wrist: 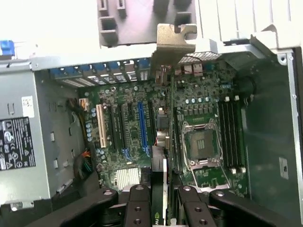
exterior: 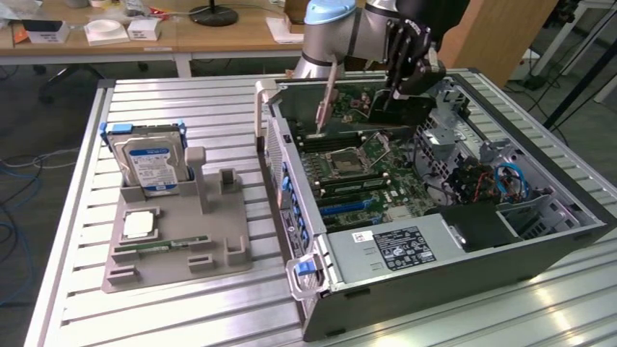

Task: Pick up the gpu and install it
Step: 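Insert the gpu into the slot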

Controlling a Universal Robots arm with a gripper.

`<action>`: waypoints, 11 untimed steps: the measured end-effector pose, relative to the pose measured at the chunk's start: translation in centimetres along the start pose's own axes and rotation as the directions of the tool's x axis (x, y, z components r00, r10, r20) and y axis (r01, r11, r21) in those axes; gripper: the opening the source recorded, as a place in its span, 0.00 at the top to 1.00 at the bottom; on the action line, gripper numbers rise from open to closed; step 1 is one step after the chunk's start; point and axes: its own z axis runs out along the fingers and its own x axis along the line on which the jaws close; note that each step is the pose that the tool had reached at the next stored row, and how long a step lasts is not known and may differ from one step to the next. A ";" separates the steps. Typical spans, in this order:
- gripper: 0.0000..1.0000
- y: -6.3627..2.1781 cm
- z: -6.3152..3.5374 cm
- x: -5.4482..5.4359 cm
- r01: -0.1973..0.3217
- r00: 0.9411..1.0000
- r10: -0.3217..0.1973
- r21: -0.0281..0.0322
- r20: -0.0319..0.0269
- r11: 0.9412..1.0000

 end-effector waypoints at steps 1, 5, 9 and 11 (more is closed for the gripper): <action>0.74 0.00 0.03 0.0 0.018 1.000 -0.018 0.000 -0.001 1.000; 0.74 0.00 0.13 0.0 0.091 0.996 -0.091 -0.002 -0.003 0.996; 0.74 -0.01 0.23 0.0 0.161 0.987 -0.161 -0.004 -0.006 0.987; 0.74 -0.01 0.29 0.0 0.198 0.980 -0.198 -0.006 -0.007 0.980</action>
